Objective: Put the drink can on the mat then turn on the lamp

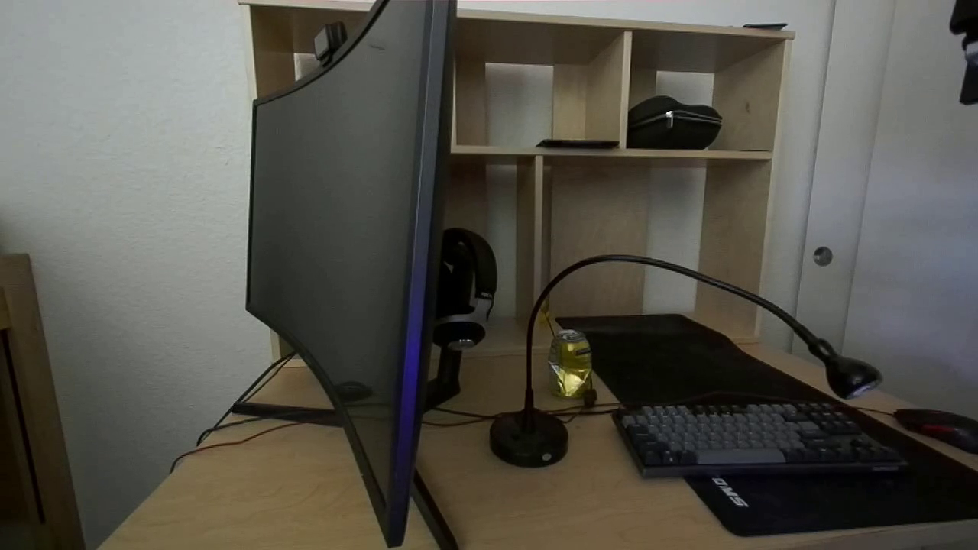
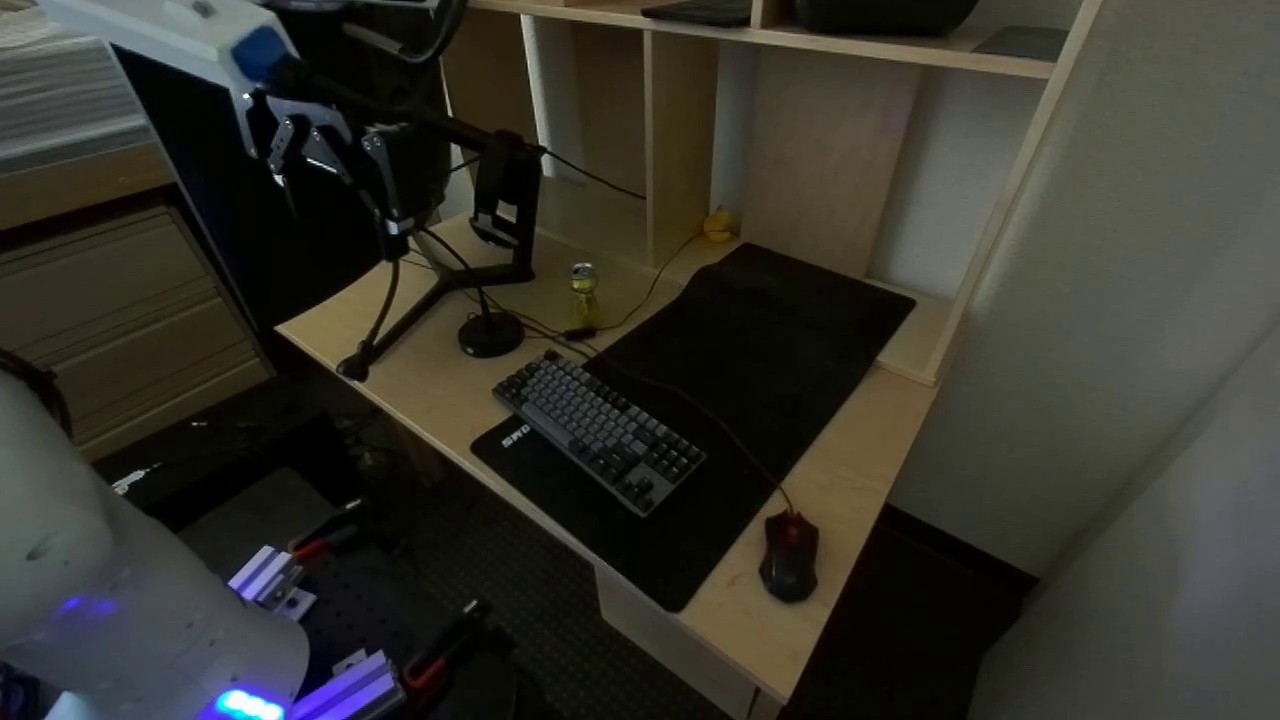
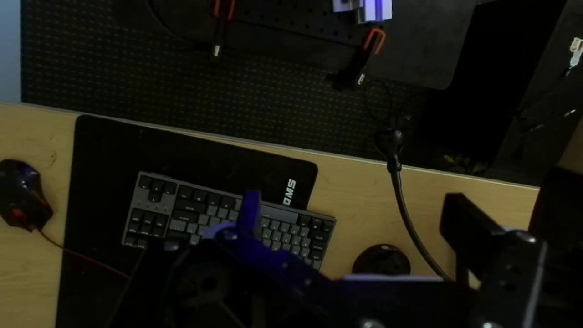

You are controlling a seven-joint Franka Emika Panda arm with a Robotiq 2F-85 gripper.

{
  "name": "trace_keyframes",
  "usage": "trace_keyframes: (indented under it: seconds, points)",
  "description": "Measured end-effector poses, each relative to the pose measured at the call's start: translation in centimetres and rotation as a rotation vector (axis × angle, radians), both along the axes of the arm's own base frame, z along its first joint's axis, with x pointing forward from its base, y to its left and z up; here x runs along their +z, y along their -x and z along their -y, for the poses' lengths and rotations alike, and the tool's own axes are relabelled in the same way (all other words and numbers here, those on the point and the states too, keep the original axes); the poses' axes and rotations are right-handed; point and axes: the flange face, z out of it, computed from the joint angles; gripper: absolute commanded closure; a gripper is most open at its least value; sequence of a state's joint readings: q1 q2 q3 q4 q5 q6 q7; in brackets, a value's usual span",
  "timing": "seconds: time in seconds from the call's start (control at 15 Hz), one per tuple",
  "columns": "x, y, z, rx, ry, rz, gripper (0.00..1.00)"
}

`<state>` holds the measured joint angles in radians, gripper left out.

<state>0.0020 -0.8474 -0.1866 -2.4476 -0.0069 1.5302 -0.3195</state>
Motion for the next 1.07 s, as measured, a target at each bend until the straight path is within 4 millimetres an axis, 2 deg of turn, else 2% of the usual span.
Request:
trace_keyframes:
  seconds: [0.27, 0.4, 0.6, 0.73, 0.87, 1.07]
  points:
    - [0.0, -0.5, -0.3, 0.004, -0.001, 0.015, 0.00]
    - [0.7, -3.2, -2.5, 0.021, 0.016, 0.100, 0.00]
    - [1.5, -8.4, -8.4, 0.065, 0.077, 0.227, 0.00]
    - [1.1, -11.7, -11.8, 0.055, 0.118, 0.258, 0.00]
    - [0.2, -14.2, -13.3, 0.049, 0.135, 0.246, 0.00]
    - [-0.2, -15.2, -13.1, 0.044, 0.138, 0.227, 0.00]
